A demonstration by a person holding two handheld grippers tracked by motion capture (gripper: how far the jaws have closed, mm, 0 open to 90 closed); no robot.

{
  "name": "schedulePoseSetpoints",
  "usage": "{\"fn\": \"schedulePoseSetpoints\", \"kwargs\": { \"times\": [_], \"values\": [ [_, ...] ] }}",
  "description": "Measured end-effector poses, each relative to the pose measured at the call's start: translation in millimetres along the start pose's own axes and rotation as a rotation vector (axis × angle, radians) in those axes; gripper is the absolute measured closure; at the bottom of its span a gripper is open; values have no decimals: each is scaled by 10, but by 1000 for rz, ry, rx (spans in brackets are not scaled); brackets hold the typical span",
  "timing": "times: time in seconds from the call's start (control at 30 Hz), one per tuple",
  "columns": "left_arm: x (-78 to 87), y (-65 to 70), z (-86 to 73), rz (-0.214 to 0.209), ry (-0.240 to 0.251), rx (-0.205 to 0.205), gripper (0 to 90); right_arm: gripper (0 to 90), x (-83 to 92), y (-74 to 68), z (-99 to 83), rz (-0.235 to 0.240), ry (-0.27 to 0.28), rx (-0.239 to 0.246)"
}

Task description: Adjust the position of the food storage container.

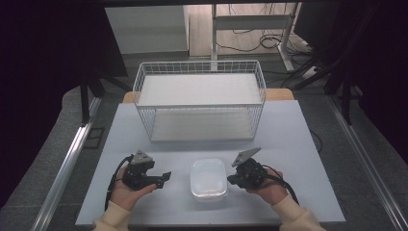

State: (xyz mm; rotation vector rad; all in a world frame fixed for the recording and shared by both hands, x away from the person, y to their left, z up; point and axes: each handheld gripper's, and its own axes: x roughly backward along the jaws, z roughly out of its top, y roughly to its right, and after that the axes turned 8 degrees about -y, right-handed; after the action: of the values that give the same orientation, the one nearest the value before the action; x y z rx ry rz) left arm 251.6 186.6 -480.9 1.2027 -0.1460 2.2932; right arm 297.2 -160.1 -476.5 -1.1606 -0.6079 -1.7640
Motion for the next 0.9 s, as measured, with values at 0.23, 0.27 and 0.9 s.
{"fn": "schedulePoseSetpoints", "kwargs": {
  "times": [0.23, 0.27, 0.9],
  "values": [
    [24, 2, -1, -1, 9, 2, 236, 891, 109, 40, -47, -20, 46, -31],
    [24, 2, -1, -1, 9, 2, 236, 891, 109, 40, -47, -20, 46, -31],
    [66, -7, -25, 5, 21, 14, 236, 310, 457, 351, -386, -63, 333, -316]
  ]
}}
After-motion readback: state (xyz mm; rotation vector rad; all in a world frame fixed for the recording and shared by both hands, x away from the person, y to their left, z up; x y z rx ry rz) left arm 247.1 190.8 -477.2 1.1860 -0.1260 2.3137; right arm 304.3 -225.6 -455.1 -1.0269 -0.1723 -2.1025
